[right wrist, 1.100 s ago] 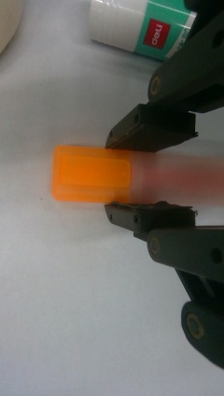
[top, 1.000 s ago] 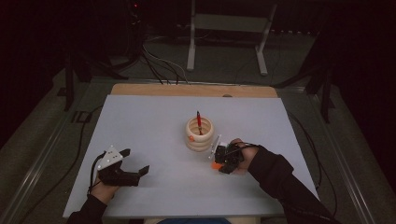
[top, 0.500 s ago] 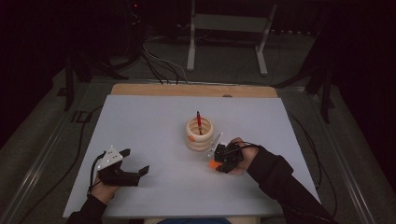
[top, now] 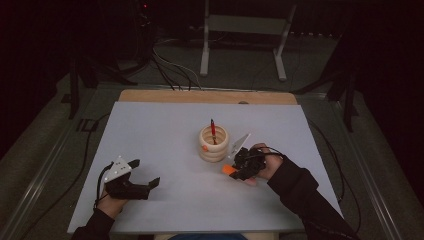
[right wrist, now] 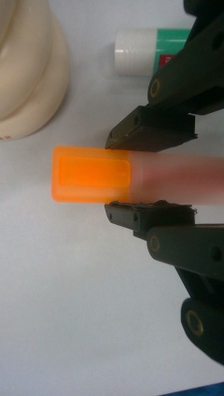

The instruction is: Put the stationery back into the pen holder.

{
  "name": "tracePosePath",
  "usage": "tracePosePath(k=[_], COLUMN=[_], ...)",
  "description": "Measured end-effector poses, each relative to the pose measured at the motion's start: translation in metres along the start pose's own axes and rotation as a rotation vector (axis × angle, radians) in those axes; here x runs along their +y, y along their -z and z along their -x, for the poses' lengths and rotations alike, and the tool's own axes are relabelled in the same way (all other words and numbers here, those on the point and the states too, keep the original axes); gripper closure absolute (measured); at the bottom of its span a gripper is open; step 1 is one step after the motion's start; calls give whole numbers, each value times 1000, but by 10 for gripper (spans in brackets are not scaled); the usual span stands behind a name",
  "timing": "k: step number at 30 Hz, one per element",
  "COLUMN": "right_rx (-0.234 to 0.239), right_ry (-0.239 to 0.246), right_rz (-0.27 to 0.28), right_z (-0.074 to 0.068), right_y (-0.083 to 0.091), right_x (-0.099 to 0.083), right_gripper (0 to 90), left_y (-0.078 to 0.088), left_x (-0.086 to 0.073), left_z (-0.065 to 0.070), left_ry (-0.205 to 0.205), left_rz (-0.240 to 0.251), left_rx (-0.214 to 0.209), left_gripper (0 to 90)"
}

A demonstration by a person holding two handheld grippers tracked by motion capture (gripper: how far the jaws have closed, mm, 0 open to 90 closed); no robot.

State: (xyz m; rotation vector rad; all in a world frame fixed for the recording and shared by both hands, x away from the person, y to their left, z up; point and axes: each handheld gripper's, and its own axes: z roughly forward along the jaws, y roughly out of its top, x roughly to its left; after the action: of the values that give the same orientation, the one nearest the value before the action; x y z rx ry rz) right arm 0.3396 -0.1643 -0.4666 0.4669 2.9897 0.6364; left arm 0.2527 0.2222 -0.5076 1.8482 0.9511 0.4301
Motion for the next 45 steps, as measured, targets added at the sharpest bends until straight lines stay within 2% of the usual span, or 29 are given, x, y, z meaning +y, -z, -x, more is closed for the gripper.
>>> tracePosePath(k=[14,29,36,42,45], right_rx=[2,-56,-103,-145,-159], right_ry=[-76,-150,-197,-254,-268], right_rz=[178,395,501,575,597], right_z=[-1,2,3,6,6], right_y=[27,54,65,71,73], right_x=[3,10,14,17,18], right_gripper=[646,647,647,647,647], left_y=[0,1,1,1,1], left_x=[0,0,0,0,0], left_z=[0,0,0,0,0], left_ry=[0,-3,-3,-2,-3], left_rz=[1,2,3,3,2], left_rx=[0,0,-2,-3,-2], left_gripper=[3,3,3,3,3])
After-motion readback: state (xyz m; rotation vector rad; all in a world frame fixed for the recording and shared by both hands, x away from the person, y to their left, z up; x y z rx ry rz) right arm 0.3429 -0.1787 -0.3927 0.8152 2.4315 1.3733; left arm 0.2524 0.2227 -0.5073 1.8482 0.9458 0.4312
